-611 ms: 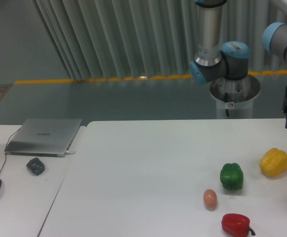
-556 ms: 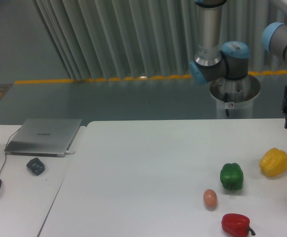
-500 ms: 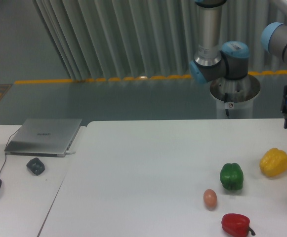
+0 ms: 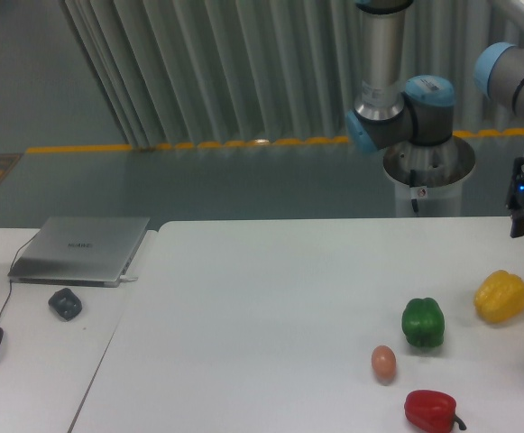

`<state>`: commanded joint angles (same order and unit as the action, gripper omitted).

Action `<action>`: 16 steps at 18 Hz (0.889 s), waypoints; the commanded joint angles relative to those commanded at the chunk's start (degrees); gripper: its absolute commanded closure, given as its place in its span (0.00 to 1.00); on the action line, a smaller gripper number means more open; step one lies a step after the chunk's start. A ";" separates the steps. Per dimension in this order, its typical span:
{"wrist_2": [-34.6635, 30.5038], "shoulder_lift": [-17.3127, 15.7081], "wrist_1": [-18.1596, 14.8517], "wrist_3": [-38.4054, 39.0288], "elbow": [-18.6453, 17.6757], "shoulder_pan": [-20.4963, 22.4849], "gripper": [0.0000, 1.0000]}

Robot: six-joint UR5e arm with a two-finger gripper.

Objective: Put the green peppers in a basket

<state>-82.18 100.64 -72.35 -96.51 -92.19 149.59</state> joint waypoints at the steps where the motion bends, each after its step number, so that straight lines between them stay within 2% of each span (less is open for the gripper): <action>1: 0.09 -0.09 0.28 0.79 -0.09 -0.09 0.00; 10: -0.26 -0.09 -0.07 3.43 0.52 -0.53 0.00; 16: 1.32 0.00 -0.86 12.04 0.52 -2.01 0.00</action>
<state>-80.86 100.63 -73.21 -84.47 -91.67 147.58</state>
